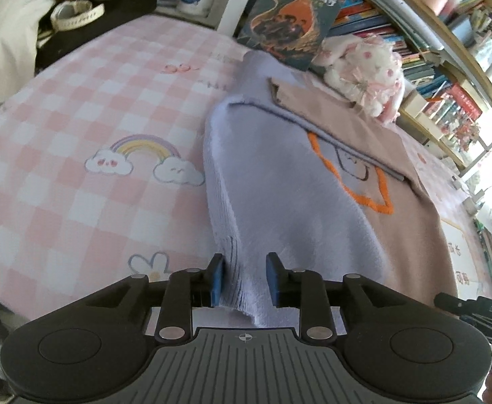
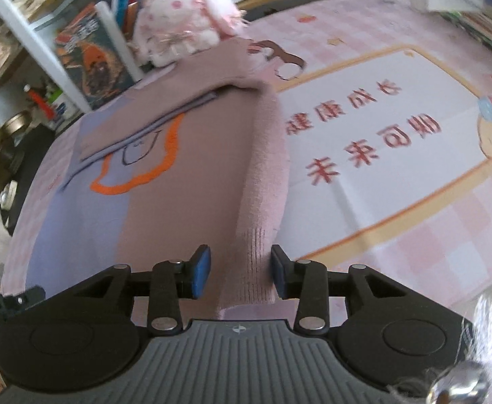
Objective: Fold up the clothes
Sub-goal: 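Lift the hem with both grippers and fold it up toward the collar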
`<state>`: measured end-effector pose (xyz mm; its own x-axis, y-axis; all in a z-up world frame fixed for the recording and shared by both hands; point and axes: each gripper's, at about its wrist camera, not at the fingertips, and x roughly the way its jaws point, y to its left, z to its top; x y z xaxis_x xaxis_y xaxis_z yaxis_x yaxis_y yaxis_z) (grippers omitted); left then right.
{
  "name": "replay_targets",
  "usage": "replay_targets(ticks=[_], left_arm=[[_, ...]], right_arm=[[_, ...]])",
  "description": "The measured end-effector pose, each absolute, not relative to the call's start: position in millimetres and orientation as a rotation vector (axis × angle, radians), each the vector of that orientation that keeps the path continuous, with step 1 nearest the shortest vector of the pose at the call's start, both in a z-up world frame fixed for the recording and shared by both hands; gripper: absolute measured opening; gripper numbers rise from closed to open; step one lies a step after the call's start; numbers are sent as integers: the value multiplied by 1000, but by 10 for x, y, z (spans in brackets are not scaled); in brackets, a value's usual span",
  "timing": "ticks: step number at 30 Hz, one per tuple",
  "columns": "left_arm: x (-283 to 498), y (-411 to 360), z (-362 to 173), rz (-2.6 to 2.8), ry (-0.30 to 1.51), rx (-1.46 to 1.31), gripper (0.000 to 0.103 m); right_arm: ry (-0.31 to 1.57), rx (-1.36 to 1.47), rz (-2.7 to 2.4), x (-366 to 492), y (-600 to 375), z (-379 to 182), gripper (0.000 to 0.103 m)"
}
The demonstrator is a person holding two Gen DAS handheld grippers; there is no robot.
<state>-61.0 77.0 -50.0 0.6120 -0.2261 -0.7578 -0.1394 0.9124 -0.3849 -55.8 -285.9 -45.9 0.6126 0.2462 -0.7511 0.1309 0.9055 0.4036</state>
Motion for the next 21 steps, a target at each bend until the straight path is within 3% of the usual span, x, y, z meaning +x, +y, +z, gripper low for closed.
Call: replay_targets(ticks=[7, 8, 9, 10, 11, 21], left_arm=[[-623, 875, -571, -31, 914, -549, 23], [-619, 883, -579, -31, 911, -558, 20], [-618, 884, -591, -33, 914, -558, 4], [-618, 884, -603, -35, 918, -558, 5], [-617, 885, -615, -36, 922, -557, 4], [-855, 937, -613, -36, 926, -641, 4]], right_arm=[[915, 545, 70, -521, -3002, -496, 32], [918, 550, 68, -514, -3012, -502, 29], [922, 555, 66, -508, -3022, -508, 22], [929, 555, 67, -503, -3032, -517, 13], [937, 553, 68, -498, -3041, -527, 12], [944, 584, 116, -668, -3190, -490, 10]])
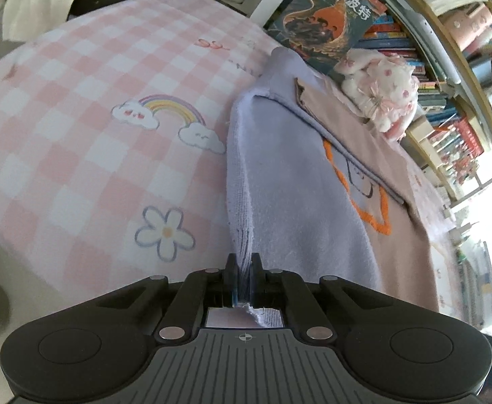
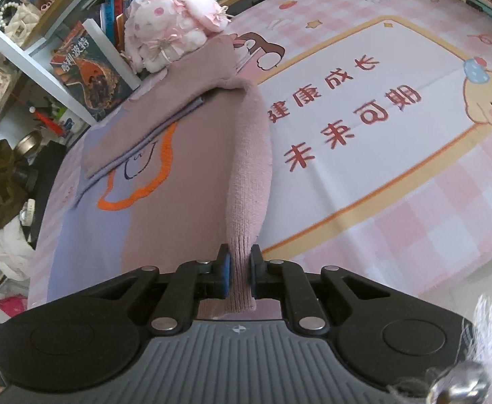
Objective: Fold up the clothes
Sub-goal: 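Lift the hem with both grippers and fold it up toward the collar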
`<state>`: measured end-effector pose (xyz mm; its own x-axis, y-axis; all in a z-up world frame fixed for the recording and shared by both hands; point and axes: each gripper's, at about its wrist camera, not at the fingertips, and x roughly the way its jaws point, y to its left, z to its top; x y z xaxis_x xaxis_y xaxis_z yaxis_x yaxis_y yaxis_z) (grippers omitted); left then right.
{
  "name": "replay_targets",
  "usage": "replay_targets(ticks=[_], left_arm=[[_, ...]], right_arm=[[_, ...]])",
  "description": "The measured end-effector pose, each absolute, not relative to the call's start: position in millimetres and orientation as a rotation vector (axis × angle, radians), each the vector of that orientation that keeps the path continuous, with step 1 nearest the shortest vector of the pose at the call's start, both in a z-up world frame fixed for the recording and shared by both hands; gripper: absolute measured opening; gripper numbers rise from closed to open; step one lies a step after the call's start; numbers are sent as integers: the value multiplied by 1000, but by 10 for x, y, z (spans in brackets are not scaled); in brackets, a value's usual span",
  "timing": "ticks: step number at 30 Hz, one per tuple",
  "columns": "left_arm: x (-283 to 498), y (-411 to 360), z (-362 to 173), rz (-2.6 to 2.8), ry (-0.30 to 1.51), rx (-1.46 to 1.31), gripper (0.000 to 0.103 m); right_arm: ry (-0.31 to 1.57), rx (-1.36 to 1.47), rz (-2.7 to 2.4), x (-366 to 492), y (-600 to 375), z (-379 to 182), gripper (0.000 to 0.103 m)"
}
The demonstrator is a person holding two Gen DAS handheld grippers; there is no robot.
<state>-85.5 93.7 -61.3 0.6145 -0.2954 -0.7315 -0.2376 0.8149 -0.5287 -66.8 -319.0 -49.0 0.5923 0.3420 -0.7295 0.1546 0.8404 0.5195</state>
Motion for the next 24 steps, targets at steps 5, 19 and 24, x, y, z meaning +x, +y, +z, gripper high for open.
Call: replay_targets(ticks=[5, 19, 24], left_arm=[[-1004, 896, -589, -50, 923, -650, 4], [-1084, 813, -614, -44, 952, -588, 7], [-1073, 838, -633, -42, 963, -613, 7]], right_arm=[[949, 600, 128, -802, -3255, -462, 10], [982, 592, 153, -961, -3285, -503, 15], [984, 609, 163, -986, -3307, -535, 17]])
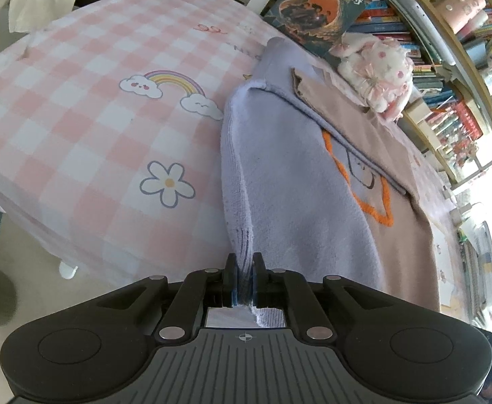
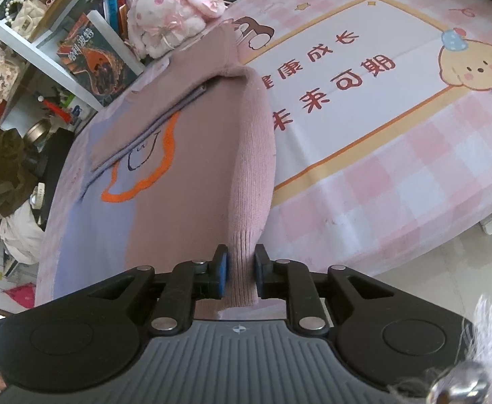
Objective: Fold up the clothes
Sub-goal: 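Lift the hem with both grippers and fold it up toward the collar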
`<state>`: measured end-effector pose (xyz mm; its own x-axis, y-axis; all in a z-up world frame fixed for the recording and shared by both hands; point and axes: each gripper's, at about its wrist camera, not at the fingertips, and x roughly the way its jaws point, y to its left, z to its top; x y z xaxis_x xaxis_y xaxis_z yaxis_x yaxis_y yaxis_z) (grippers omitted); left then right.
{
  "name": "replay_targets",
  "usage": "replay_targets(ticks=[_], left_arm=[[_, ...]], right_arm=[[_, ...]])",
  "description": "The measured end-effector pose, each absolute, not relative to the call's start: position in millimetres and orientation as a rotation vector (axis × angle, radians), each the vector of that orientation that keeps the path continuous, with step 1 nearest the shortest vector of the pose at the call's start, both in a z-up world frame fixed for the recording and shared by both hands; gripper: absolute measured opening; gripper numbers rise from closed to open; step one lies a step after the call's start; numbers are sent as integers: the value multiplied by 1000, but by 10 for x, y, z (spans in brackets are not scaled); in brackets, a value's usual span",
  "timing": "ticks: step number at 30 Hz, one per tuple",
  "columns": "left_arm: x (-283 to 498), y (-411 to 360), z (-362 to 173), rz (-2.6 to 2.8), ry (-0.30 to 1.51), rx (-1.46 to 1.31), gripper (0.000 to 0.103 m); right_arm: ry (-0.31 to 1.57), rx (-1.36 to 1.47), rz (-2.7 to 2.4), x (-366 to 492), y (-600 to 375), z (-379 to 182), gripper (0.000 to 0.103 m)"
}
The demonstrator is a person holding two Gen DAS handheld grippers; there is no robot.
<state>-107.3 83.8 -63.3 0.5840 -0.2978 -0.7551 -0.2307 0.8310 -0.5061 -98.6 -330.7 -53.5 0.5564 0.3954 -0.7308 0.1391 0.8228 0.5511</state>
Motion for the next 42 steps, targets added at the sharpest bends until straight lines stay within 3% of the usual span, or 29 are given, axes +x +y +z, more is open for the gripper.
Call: replay_targets(ticks=[6, 27, 32, 42], left_arm=[[-1107, 888, -649, -30, 952, -673, 4], [-1671, 921, -598, -38, 955, -817, 4], [-1736, 915, -503, -62, 874, -960, 4], [-1308, 963, 35, -152, 596, -1099, 4]], right_arm=[[1000, 626, 189, -968, -3316, -533, 10], [1086, 655, 349, -1341, -3523, -466, 10], [1065, 717, 396, -1377, -3676, -404, 10], [828, 975, 501, -1038, -3963, 69, 10]])
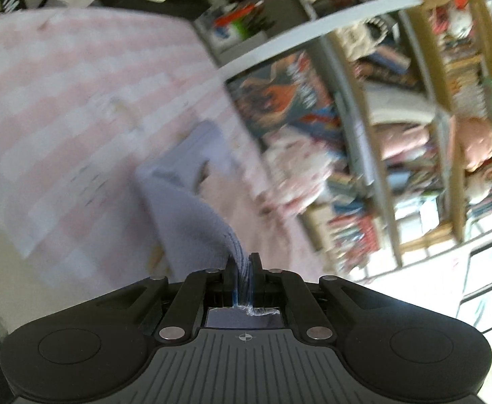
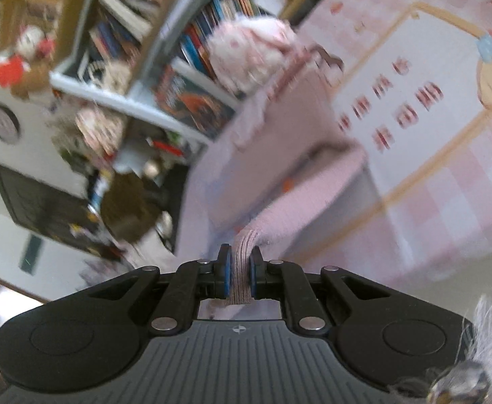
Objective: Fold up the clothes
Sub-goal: 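Lift the hem with both grippers and fold it up toward the collar, then open both grippers to release the folded hem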
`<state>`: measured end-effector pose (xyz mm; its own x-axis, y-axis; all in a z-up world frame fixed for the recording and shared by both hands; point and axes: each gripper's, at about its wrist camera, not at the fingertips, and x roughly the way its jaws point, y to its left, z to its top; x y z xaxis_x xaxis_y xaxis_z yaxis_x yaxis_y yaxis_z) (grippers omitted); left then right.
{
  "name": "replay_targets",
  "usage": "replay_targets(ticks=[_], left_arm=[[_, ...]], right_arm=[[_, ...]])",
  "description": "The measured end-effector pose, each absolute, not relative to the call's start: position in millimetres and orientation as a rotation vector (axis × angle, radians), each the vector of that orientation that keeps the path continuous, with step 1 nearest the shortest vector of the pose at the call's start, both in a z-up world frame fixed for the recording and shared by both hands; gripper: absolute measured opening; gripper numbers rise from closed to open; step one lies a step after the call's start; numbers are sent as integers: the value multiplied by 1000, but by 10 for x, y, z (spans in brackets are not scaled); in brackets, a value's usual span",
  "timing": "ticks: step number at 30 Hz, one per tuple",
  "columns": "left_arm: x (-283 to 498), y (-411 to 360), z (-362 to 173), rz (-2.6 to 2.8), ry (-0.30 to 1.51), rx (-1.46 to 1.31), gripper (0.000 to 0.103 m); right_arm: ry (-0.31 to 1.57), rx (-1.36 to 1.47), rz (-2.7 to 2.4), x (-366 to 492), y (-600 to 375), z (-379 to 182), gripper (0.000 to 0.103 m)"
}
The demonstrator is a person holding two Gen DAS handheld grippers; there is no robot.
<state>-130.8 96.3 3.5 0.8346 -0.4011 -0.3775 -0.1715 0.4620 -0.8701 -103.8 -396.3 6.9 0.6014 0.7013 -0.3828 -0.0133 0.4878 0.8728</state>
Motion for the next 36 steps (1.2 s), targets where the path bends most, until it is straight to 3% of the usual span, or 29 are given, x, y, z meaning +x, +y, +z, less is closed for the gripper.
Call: replay_targets(ticks=[13, 32, 35, 36], left_arm=[[-176, 1111, 133, -207, 537, -1078, 4], [960, 1199, -327, -158, 791, -916, 7], [1057, 1204, -372, -128, 850, -865, 37], [1074, 1219, -362, -117, 856, -842, 47]], right_arm=[[694, 1008, 457, -136, -3953, 381, 10], [767, 959, 261, 964, -3626, 49, 10], [812, 923, 220, 1073, -3552, -30, 14], [827, 908, 203, 1105, -3526, -51, 21]])
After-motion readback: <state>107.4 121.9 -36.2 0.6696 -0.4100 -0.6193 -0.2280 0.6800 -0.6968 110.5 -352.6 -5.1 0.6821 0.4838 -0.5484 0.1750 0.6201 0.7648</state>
